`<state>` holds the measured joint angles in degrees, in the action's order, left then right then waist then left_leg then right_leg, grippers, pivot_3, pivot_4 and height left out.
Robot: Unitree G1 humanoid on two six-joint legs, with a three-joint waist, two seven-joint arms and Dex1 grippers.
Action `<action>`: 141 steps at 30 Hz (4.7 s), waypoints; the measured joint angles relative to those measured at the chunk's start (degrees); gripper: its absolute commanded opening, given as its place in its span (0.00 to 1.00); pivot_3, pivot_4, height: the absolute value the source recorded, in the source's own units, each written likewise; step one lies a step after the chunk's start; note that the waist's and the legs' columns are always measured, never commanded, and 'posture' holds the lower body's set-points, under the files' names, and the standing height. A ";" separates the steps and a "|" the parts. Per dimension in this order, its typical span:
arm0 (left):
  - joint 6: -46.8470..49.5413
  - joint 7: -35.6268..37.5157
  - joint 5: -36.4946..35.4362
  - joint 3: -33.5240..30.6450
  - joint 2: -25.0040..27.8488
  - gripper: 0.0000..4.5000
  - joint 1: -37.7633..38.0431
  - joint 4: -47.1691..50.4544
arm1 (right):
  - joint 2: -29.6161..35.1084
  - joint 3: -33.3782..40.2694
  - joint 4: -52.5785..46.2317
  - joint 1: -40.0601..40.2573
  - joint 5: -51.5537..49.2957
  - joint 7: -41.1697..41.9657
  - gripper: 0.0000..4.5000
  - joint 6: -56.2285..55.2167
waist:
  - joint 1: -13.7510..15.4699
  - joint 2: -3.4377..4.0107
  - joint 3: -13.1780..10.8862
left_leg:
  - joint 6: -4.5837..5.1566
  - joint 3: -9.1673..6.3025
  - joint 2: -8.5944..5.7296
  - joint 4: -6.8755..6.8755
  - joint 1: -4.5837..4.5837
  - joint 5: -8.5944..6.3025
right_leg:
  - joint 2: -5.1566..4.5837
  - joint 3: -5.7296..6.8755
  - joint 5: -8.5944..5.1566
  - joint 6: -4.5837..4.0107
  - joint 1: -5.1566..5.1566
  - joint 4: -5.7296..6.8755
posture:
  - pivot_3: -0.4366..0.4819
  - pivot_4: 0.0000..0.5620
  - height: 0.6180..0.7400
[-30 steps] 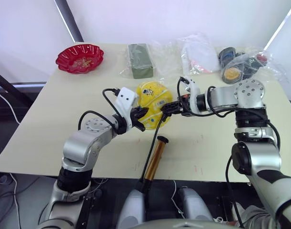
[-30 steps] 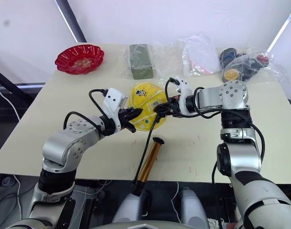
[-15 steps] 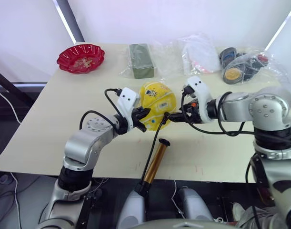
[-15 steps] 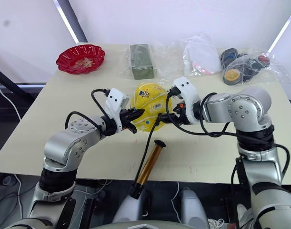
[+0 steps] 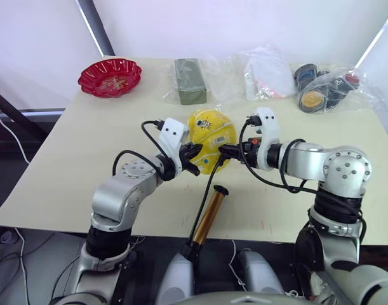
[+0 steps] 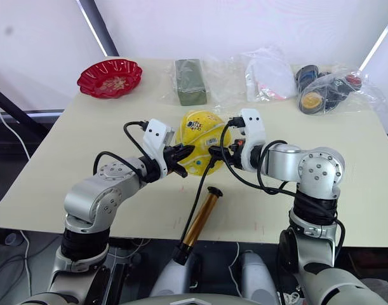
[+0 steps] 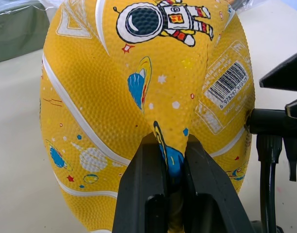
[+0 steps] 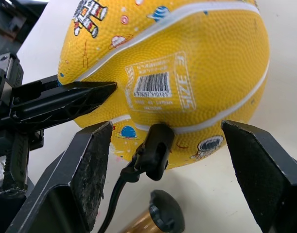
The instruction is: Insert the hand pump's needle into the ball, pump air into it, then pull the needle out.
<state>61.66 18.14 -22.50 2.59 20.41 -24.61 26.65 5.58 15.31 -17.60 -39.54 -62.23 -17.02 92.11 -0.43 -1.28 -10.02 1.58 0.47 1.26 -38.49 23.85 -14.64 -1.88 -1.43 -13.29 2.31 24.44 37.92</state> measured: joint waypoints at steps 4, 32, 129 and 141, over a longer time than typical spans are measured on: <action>0.48 -1.06 0.04 -0.03 -1.02 0.00 0.01 0.30 | -1.88 0.69 0.00 1.11 -3.69 -4.05 0.83 0.00 | -0.01 0.00 0.00 | 0.02 0.01 -0.01 0.00 0.00 0.01 | 0.00 -0.01 0.01 0.01 -0.01 0.00 | 0.48 0.27 1.00; 1.51 -2.06 0.09 -0.06 -1.54 0.00 0.07 1.00 | -7.82 5.61 2.52 2.49 -9.00 -16.32 0.54 0.00 | -0.15 0.00 0.00 | 0.04 -0.03 -0.02 0.00 -0.02 0.03 | 0.01 0.01 0.01 0.03 -0.05 -0.03 | 0.48 0.27 1.00; -17.27 19.34 5.47 3.64 5.75 0.00 -7.82 -20.78 | 30.91 -21.05 -11.55 9.98 52.56 71.65 0.90 -45.92 | 1.25 0.53 0.95 | 0.14 -0.93 -0.14 0.29 -0.08 0.09 | -0.15 0.86 -0.07 -0.12 -0.62 -1.03 | 0.48 0.27 1.00; -18.22 21.44 5.10 3.87 8.10 0.00 -8.11 -20.88 | 42.43 9.37 -21.17 26.13 27.06 78.33 0.95 -40.81 | 1.12 0.60 0.50 | 0.15 -0.86 -0.11 0.30 -0.08 0.09 | -0.07 0.83 -0.04 -0.06 -0.63 -1.10 | 0.48 0.27 1.00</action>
<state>43.44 39.58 -17.39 6.46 28.52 -32.72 5.77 48.01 24.68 -38.77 -13.41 -35.17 61.31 51.30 0.69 -0.68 -9.53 1.73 -0.39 1.16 -38.19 23.77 -14.55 -1.96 -0.60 -13.33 2.25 23.80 36.82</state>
